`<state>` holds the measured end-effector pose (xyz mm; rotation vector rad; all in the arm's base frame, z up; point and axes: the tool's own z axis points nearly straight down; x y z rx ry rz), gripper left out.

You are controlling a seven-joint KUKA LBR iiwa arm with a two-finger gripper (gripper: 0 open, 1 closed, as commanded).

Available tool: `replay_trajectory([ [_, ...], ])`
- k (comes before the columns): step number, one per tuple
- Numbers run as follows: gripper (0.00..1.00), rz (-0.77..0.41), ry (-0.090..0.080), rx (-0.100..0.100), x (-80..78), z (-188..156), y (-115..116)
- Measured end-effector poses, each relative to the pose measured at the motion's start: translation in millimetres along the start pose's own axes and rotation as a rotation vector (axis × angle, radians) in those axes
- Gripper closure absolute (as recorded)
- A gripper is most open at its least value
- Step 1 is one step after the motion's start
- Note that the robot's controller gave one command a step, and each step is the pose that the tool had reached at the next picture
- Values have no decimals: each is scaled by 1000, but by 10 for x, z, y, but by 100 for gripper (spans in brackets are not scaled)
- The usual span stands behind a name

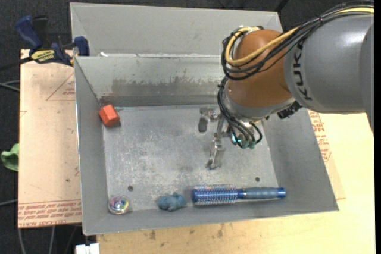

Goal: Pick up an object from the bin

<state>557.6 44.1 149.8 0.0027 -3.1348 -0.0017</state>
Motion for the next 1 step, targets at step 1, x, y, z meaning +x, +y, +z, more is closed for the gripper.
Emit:
replay_trajectory([
  [1,0,-189,-15,0,661,673,-273],
])
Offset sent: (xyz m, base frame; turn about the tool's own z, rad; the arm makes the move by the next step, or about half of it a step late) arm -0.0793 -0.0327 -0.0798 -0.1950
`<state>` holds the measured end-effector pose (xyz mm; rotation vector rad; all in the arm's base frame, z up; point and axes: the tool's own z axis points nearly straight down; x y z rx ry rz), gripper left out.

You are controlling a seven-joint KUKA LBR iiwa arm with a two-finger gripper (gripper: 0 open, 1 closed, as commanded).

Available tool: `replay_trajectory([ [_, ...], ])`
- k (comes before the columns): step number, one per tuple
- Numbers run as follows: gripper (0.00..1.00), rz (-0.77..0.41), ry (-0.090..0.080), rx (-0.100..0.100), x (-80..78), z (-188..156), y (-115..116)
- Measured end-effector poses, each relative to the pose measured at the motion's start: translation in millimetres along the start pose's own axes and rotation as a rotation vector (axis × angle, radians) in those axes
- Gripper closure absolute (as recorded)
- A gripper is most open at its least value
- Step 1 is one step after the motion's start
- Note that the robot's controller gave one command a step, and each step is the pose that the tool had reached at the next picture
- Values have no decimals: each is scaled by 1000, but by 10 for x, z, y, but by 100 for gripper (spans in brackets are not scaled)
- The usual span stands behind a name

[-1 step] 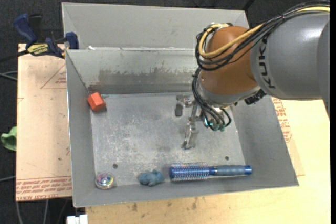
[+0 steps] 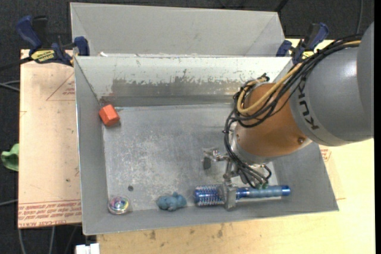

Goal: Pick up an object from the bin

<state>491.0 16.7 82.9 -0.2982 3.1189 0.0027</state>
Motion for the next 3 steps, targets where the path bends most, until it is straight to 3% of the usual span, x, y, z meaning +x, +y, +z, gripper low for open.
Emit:
replay_trajectory([
  [1,0,22,4,0,47,-181,173],
  [2,0,50,8,0,92,-167,138],
  [3,0,86,-10,1,64,116,-3],
])
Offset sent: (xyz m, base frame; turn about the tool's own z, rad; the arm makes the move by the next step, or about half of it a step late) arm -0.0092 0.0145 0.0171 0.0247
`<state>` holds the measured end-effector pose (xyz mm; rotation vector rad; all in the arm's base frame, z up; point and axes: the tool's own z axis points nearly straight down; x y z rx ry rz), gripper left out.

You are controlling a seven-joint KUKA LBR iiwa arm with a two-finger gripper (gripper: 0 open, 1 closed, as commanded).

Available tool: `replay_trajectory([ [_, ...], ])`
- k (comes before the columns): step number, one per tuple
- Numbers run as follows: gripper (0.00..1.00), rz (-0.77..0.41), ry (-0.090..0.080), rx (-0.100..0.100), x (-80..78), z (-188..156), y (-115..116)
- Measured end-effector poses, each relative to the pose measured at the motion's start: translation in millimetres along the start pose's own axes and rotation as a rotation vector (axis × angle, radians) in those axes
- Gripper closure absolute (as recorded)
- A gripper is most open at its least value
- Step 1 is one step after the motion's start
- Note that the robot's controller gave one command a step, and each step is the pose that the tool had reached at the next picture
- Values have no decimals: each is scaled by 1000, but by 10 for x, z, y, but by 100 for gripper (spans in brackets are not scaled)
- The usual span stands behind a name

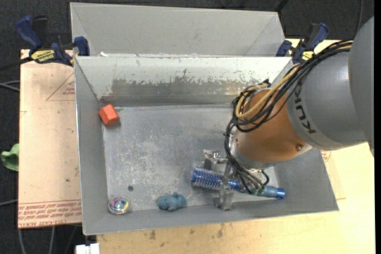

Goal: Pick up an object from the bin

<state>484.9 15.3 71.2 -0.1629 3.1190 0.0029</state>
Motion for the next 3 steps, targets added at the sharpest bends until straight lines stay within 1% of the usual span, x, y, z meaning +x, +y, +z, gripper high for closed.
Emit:
replay_trajectory([
  [1,0,0,10,0,-24,-7,5],
  [2,100,0,18,-1,-2,6,7],
  [3,100,1,11,1,-40,-965,15],
])
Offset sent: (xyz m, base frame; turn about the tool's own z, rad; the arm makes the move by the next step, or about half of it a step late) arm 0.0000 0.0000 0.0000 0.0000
